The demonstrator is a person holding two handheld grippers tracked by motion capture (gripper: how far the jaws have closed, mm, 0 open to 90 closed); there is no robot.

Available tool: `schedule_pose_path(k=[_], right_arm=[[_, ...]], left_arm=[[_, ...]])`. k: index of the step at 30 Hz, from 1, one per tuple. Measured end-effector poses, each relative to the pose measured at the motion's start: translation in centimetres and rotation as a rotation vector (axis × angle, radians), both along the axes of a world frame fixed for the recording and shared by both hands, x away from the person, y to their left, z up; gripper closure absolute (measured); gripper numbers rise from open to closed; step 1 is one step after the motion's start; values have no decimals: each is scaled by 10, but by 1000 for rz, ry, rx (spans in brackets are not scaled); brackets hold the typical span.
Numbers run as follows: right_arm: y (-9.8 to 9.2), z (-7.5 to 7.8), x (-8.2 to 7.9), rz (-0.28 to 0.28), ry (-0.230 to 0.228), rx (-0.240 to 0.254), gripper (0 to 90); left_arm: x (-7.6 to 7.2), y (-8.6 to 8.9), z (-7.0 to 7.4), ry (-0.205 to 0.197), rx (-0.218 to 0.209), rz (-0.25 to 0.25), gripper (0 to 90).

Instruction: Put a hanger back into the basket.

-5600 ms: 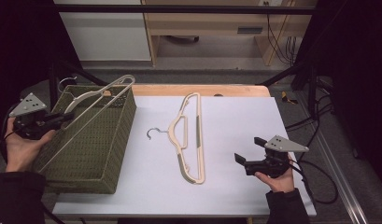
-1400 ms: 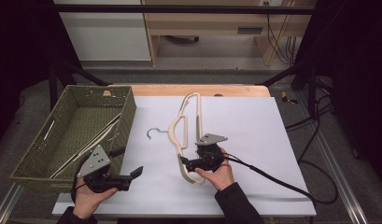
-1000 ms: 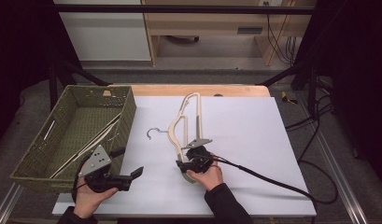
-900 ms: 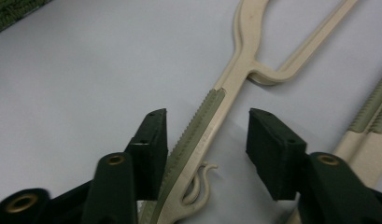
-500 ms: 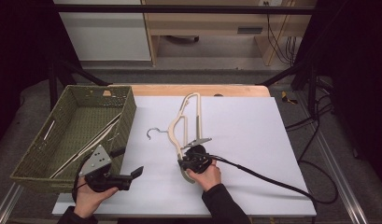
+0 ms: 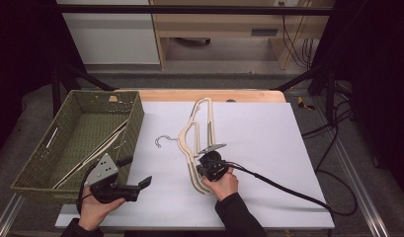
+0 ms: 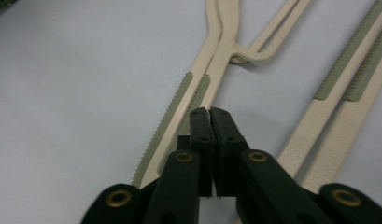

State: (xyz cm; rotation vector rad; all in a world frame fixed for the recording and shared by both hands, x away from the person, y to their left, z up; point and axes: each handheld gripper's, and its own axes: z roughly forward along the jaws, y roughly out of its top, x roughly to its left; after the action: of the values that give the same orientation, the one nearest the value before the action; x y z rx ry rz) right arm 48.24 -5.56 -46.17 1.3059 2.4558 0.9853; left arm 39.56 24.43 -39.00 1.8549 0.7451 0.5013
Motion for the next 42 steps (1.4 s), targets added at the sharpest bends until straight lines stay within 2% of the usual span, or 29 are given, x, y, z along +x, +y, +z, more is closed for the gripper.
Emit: schedule_pose_path(k=[2, 4, 7, 8, 10, 11, 14, 17, 19, 24, 25, 26, 27, 31, 33, 35, 36, 38, 39, 40, 42], right_arm=[[1, 0, -1, -5, -24, 10, 760], [5, -3, 1, 20, -29, 82, 680], [7, -8, 3, 8, -15, 86, 639], [7, -13, 4, 7, -12, 70, 636], [8, -13, 4, 0, -12, 64, 639], [8, -12, 4, -3, 7, 71, 732], [7, -11, 5, -23, 33, 70, 747], [6, -10, 6, -40, 39, 66, 757], [5, -9, 5, -73, 31, 39, 771], [-1, -4, 5, -87, 3, -39, 783], [-1, -4, 5, -87, 3, -39, 783], [-1, -4, 5, -71, -4, -41, 745], [-1, -4, 6, -63, -35, -34, 685], [1, -6, 9, -49, -54, -16, 628], [3, -10, 10, -41, -56, -34, 645], [4, -12, 8, -36, -89, -64, 672], [6, -13, 5, -42, -112, -80, 715], [8, -13, 4, -54, -119, -98, 747], [9, -12, 3, -65, -116, -107, 764], [13, -10, 4, -100, -91, -116, 776], [13, -9, 5, -116, -74, -111, 782]], left_arm=[[0, 0, 0, 0, 1, -1, 84], [0, 0, 0, 1, 0, 0, 84], [0, 0, 0, 0, -1, 0, 84], [0, 0, 0, 0, -1, 0, 84], [1, 0, 0, 1, -1, 1, 84], [1, 0, -1, 2, -2, 1, 84], [1, -1, -1, 3, 1, 0, 84], [1, -1, -1, 4, 1, 0, 84], [1, 0, -1, 4, 1, 0, 84], [1, -2, -2, 4, 3, -2, 85], [1, -2, -2, 4, 3, -2, 85], [1, -2, -2, 4, 4, -2, 85], [1, -2, -2, 6, 5, -4, 85], [1, -3, -3, 7, 5, -5, 85], [1, -3, -3, 6, 6, -7, 85], [1, -4, -3, 8, 6, -9, 85], [2, -4, -4, 11, 8, -8, 85], [2, -4, -4, 10, 7, -7, 85], [1, -4, -3, 9, 5, -7, 85], [1, -3, -2, 7, 1, -4, 85], [-1, -2, 0, 1, -8, -1, 86]])
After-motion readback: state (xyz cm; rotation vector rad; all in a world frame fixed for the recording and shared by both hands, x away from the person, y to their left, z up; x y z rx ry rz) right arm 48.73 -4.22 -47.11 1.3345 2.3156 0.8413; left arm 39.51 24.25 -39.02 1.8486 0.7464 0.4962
